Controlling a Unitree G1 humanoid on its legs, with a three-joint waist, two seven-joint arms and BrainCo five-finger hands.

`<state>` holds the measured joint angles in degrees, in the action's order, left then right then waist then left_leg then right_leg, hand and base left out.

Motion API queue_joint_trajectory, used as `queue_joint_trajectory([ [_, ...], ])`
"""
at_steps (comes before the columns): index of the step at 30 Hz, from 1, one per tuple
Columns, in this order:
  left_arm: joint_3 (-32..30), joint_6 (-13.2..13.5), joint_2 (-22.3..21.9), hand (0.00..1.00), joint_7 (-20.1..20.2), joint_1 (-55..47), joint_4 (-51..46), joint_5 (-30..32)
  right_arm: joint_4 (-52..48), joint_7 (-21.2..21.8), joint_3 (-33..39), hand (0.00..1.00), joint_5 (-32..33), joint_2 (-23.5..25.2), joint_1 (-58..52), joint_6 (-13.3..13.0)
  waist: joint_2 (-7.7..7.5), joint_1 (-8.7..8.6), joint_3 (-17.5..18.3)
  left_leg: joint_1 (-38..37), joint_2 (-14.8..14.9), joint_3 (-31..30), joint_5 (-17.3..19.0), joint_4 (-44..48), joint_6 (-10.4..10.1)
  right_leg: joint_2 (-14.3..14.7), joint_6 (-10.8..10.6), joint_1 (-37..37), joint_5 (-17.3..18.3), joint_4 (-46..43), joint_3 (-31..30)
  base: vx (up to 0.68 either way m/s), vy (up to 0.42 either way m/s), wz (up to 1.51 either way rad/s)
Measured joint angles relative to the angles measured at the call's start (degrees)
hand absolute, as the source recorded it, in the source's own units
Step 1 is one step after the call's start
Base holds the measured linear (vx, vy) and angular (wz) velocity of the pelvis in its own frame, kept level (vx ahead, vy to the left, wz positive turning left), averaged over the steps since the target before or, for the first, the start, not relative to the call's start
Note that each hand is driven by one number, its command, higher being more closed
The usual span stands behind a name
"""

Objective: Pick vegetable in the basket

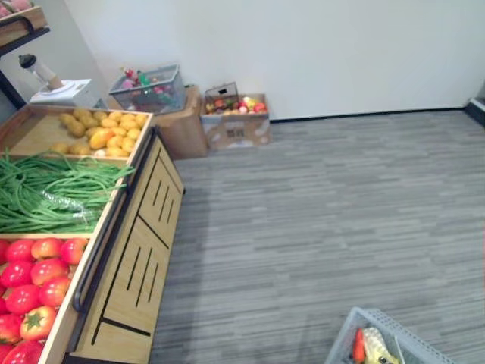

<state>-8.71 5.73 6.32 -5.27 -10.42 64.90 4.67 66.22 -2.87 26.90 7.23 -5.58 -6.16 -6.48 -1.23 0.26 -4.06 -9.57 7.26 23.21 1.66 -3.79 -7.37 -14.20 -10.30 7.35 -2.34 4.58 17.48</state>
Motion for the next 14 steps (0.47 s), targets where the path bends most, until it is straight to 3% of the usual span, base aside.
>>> queue_joint_trajectory([
  [14,1.7,0.4,0.3,0.0,0.8,0.5,1.2,-0.1,-0.1,0.2,-3.8,1.0,-2.3,-0.2,-0.1,-0.2,0.09,-0.11,0.0,-0.7,0.0,0.4,0.2,-0.2,-0.2,0.2,-0.5,0.9,-0.3,1.3,-0.3,0.0,-0.003,-0.01],
])
